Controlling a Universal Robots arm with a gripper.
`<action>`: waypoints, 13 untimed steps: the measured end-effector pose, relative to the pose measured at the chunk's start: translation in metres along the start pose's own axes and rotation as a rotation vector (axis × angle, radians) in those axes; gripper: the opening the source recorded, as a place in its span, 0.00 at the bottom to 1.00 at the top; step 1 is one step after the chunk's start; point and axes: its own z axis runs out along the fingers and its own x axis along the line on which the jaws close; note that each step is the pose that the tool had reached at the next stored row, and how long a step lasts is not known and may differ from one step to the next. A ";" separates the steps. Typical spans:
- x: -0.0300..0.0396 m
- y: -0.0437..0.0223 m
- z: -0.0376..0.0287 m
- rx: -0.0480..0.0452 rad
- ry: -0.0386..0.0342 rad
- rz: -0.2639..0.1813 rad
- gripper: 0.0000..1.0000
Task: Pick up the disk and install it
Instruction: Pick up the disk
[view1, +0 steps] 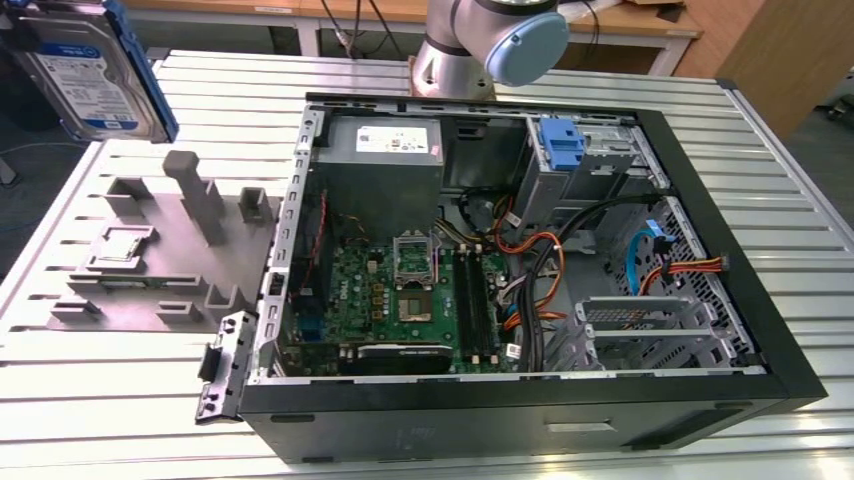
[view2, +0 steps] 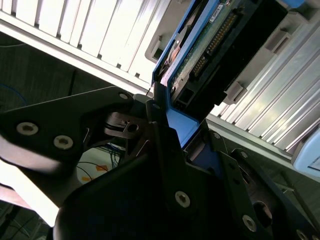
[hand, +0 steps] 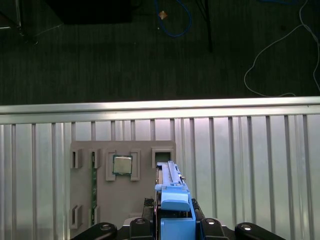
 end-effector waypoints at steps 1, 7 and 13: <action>0.0000 0.0000 -0.0002 0.0001 0.0000 0.000 0.36; -0.0001 0.0000 -0.0019 0.0001 0.0000 0.000 0.36; -0.0001 0.0001 -0.0032 0.0001 -0.0001 0.000 0.36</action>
